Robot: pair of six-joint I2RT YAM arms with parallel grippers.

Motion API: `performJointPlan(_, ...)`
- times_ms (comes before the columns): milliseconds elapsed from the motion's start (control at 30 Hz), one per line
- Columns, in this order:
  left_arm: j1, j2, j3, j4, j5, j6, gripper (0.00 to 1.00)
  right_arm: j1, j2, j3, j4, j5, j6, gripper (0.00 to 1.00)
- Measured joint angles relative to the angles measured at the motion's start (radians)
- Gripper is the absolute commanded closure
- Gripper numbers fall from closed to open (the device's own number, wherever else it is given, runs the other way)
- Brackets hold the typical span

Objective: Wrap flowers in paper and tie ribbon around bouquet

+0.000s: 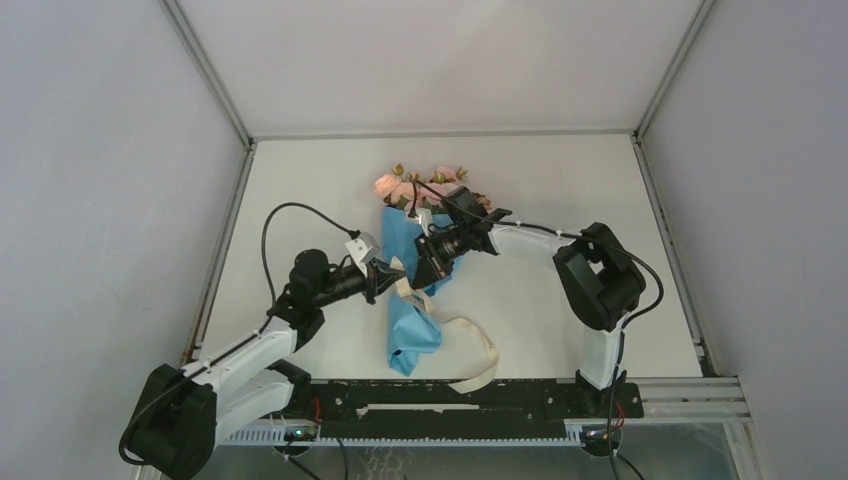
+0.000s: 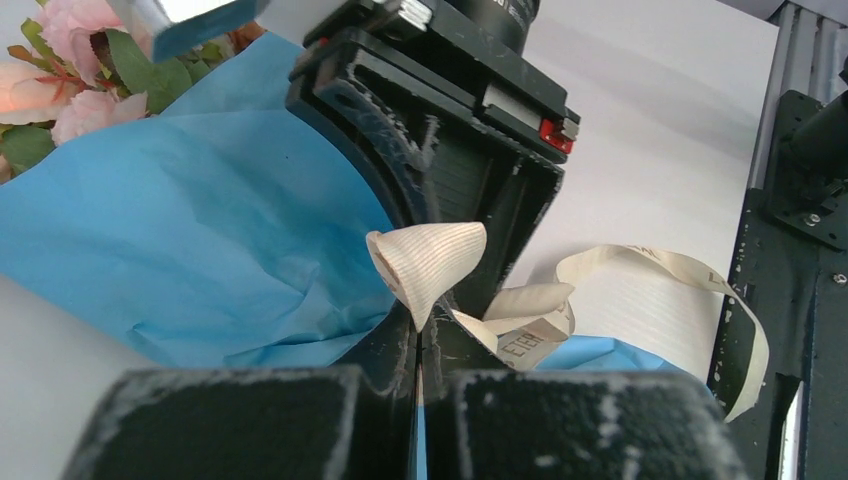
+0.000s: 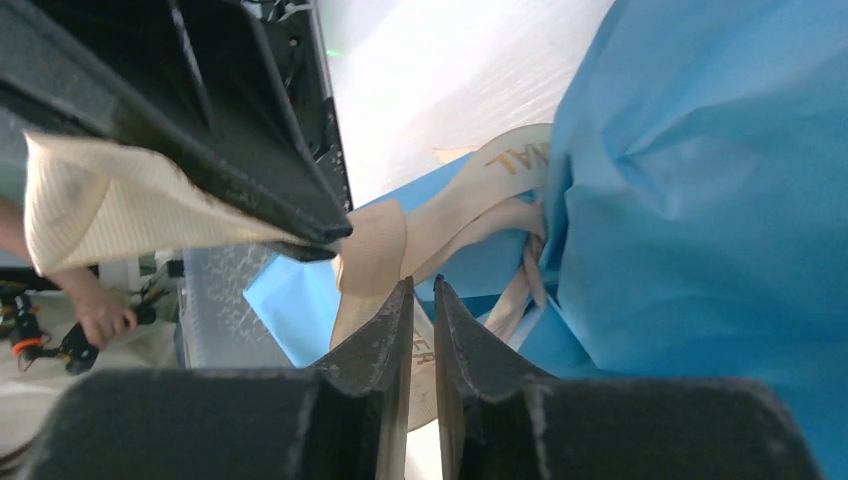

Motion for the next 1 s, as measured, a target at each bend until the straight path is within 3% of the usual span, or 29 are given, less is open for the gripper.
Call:
performJointPlan(500,0.007,0.012,0.0,-0.013,-0.024,0.025,1.0,-0.011,-0.008,-0.217,0.409,-0.156,0.212,0.48)
performJointPlan(767,0.008,0.014,0.0,-0.017,-0.028,0.025,1.0,-0.004,-0.016,-0.243,0.533,-0.151,0.269,0.45)
performJointPlan(1000,0.008,0.014,0.0,-0.026,-0.029,0.025,1.0,0.024,-0.057,-0.265,0.535,-0.08,0.259,0.41)
